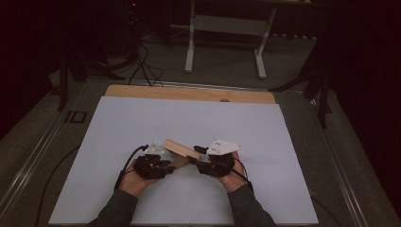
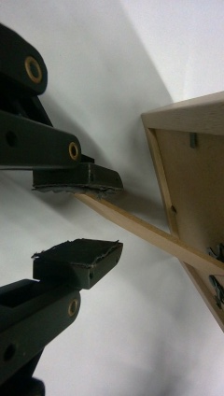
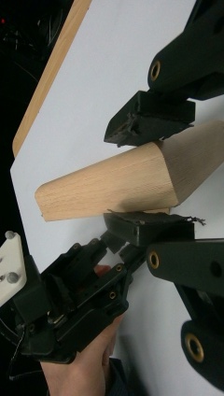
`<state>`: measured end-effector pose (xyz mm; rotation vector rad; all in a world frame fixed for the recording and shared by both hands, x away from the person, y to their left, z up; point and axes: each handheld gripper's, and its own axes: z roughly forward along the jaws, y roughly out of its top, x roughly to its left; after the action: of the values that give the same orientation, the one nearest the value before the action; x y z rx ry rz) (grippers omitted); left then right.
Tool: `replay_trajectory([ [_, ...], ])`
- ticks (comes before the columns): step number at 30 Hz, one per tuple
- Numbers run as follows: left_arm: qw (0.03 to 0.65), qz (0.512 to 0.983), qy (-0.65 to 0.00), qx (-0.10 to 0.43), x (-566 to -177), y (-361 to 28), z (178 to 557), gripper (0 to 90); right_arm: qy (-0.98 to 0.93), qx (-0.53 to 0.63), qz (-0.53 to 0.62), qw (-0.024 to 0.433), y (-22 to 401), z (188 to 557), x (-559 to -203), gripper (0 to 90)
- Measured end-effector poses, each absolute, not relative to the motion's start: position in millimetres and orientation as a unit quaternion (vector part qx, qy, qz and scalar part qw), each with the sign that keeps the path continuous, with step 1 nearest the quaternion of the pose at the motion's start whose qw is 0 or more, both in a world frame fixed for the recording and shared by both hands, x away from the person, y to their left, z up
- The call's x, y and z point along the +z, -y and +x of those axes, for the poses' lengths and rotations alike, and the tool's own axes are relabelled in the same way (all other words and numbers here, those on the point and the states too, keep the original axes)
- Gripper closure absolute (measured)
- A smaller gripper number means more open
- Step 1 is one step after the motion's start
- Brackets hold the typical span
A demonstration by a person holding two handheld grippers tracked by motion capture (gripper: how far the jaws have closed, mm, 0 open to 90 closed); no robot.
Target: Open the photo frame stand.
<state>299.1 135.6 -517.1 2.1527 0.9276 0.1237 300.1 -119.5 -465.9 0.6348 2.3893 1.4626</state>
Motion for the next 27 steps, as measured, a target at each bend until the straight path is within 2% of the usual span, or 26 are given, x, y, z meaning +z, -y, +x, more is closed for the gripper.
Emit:
replay_trajectory([
  [10,0.404,0.835,-0.371,0.036,-516.9,-143.7,296.5,64.1,-0.826,0.504,0.214,0.131,118.2,298.7,-465.7,54.7],
  [27,0.415,0.826,-0.378,0.047,-513.6,-149.8,295.8,62.4,-0.825,0.505,0.218,0.13,118.8,299.5,-465.9,52.5],
])
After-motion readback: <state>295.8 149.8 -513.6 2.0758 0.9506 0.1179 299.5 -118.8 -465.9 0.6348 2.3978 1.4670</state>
